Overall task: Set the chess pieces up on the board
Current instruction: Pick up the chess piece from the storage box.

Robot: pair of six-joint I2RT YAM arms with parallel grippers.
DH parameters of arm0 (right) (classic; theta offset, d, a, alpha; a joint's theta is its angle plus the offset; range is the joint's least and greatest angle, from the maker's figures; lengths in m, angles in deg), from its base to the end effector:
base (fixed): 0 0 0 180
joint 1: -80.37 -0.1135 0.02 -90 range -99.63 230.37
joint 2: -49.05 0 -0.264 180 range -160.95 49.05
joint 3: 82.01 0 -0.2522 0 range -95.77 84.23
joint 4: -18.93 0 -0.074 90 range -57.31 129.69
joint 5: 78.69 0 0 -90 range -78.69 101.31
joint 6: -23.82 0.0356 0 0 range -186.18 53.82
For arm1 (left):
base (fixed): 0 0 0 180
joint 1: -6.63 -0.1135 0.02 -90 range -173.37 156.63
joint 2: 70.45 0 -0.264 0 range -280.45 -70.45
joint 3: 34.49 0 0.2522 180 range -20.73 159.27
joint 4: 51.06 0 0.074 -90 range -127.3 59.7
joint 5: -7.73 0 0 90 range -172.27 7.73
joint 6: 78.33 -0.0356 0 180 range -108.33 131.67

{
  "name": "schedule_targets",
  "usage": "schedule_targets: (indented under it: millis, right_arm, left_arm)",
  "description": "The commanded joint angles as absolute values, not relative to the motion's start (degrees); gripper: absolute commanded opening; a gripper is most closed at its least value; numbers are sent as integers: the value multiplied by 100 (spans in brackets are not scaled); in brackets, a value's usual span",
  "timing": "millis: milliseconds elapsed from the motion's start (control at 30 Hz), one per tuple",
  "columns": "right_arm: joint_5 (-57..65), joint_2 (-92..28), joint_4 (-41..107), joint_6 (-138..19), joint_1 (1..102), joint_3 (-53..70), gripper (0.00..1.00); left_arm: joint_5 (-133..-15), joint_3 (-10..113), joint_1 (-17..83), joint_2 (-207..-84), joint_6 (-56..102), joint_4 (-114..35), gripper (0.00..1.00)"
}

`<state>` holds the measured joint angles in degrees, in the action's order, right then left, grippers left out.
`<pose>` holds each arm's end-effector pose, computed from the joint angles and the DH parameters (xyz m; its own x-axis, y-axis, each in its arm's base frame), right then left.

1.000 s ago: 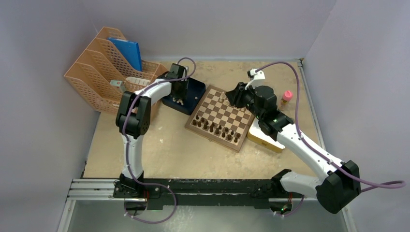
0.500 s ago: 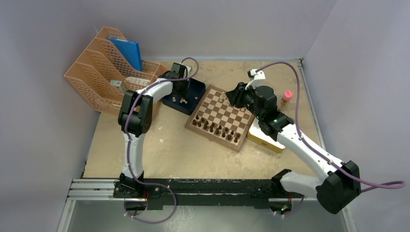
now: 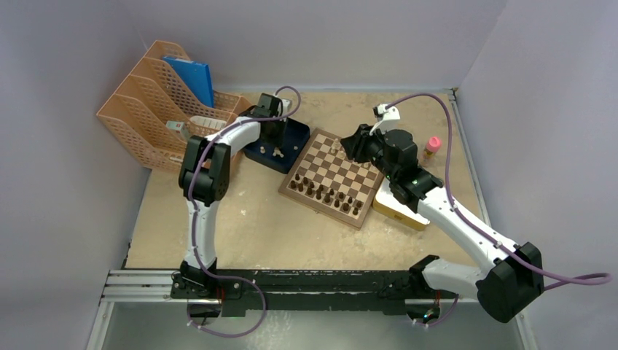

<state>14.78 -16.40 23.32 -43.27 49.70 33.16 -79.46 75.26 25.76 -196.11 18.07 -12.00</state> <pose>0.2347 0.1367 0.3413 -0.2472 0.3052 -0.9197 -0.3920 0.8365 0.3829 0.4523 -0.1587 0.1692 -0.8083 0.1625 -0.5660 0.2655 0.9585 -0.1039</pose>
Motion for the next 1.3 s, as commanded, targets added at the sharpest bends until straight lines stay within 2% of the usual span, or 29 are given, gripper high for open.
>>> schedule_targets:
  millis: [0,300,500,700,867,967,1167,1267]
  right_arm:
    - [1441,-1601,2064,-4347,4970,3255,36]
    - [934,-1826,2083,-4017,4970,2979,35]
    - [681,-1836,1837,-3853,4970,2948,35]
    - [-13,-1922,735,-3778,4944,3270,36]
    - [91,-2226,127,-4155,4832,3143,37]
    - [-295,-2301,-488,-4087,4829,3335,38]
    - [-640,-2078,-1691,-2415,4843,3999,40]
    - [-494,-1906,-1902,-1778,4847,4122,47]
  left_arm:
    - [-7456,7684,2544,-18901,1895,-1288,0]
    - [-7048,7128,2544,-17845,1855,-1730,0]
    - [-6214,6678,2544,-17131,1581,-1809,0]
    - [-5609,6205,2543,-16514,2848,-1966,0]
    - [-5145,6067,2537,-16319,3668,-2151,0]
    - [-4753,5938,2535,-16199,4150,-2439,0]
    - [-4074,5521,2527,-15778,5206,-3489,0]
    - [-3960,5423,2526,-15616,5652,-3974,0]
